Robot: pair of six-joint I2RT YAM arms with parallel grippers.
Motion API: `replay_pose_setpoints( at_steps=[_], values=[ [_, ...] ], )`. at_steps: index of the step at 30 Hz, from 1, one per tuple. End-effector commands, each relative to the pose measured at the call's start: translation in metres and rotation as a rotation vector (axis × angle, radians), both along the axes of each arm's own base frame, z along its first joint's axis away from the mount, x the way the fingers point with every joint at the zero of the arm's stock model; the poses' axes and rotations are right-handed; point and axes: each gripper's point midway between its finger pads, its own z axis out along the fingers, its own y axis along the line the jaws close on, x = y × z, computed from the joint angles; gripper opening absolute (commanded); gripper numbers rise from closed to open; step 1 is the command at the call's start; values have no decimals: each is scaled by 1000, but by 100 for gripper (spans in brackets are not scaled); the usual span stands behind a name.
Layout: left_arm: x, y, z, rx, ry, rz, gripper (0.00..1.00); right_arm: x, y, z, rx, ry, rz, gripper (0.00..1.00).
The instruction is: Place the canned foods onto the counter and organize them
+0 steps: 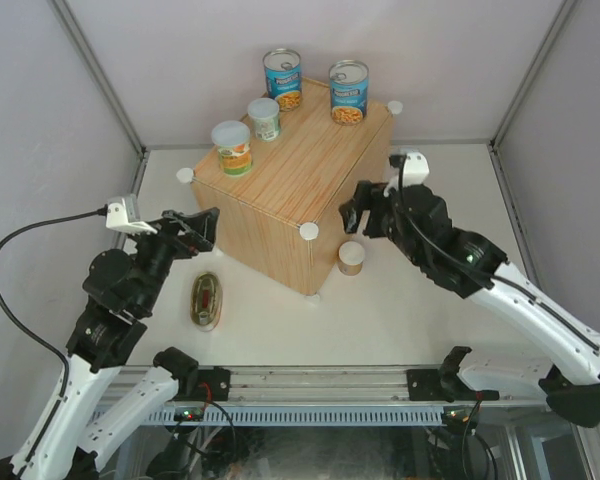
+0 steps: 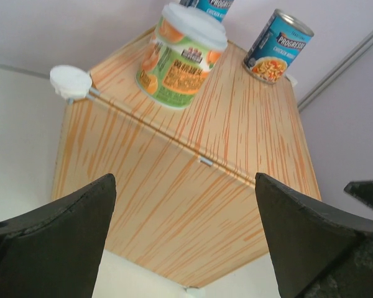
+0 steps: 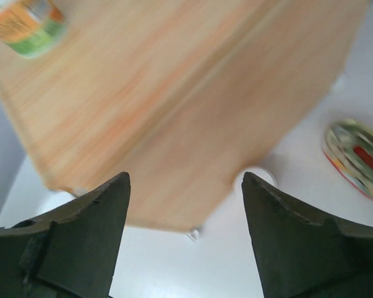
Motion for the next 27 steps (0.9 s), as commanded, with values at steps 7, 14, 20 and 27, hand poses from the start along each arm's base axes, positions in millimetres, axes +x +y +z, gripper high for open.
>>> replay_pose_setpoints(
  at_steps=[7,14,20,27],
  values=[
    [-15,5,-38,-88,79,5,96,-27,-58,-104,-108,167,-221,82],
    [-23,11,-59,-124,119,22,96,-23,-53,-159,-190,254,-245,96],
    [-25,10,-66,-129,139,17,96,-7,-40,-190,-215,281,-225,100],
    [-23,10,-70,-120,155,25,96,13,-32,-216,-234,298,-203,100]
  ],
)
